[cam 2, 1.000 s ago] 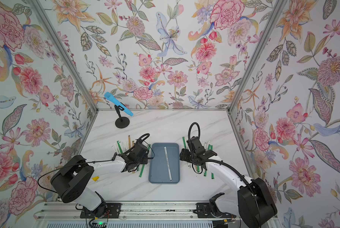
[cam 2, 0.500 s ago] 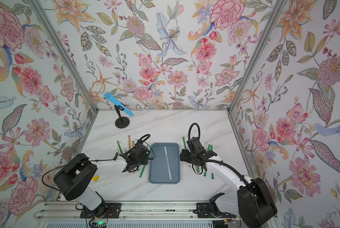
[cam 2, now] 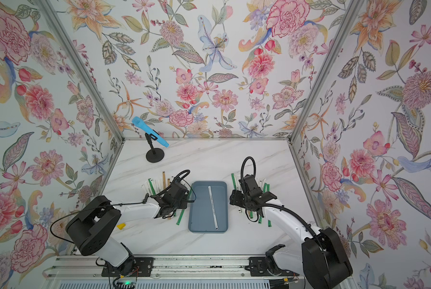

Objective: Put the straws into the storage box
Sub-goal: Pick up the straw from the center of the board.

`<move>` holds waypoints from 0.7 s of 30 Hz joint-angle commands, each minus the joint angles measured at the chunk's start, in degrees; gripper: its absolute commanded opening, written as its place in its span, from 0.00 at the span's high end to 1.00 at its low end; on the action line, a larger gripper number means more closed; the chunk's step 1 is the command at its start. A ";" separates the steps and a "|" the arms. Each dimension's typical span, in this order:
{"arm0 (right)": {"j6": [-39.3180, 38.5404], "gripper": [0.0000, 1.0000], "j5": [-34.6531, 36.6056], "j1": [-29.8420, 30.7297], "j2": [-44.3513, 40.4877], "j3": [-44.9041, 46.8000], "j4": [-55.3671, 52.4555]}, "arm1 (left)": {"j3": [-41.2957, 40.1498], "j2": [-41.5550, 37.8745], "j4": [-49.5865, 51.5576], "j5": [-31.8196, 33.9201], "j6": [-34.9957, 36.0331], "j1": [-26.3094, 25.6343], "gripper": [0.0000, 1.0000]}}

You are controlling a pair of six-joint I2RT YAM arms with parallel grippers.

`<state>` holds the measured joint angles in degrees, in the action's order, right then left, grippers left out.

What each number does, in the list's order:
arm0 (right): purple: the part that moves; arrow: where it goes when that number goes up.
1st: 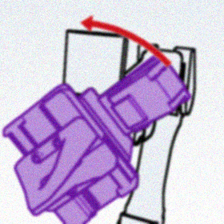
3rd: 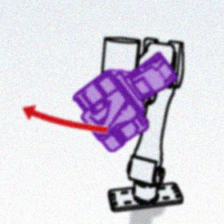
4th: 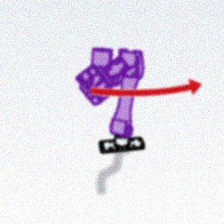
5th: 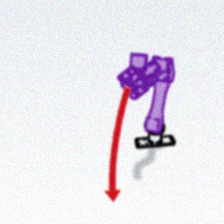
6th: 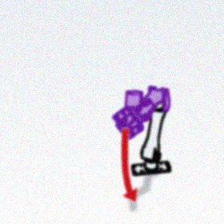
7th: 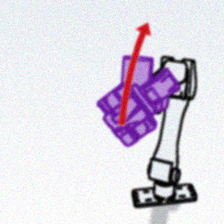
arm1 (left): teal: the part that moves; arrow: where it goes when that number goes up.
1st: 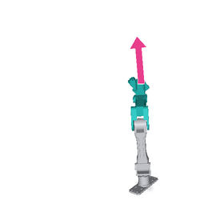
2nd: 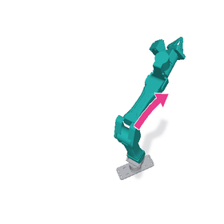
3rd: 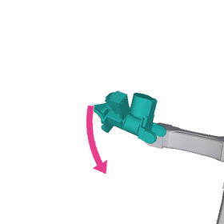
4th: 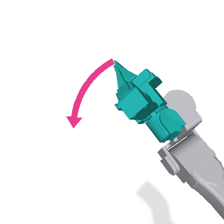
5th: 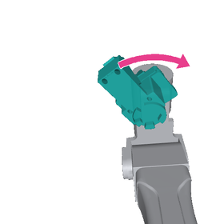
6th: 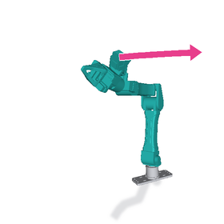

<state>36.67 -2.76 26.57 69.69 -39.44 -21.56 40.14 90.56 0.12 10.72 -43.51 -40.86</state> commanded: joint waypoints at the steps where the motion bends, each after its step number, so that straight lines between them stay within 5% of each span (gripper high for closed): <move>1: -1.70 0.27 -0.25 -2.09 -1.88 1.36 -0.26 | 1.64 -5.44 1.47 -0.03 -0.33 -0.98 0.99; 21: -9.36 0.27 -1.98 -12.26 3.98 0.32 -1.02 | -2.12 -10.24 -6.52 -4.77 -16.63 -15.34 0.99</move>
<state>29.63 -4.27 14.90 72.05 -37.50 -21.76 39.81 80.66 -3.81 6.09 -55.83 -55.27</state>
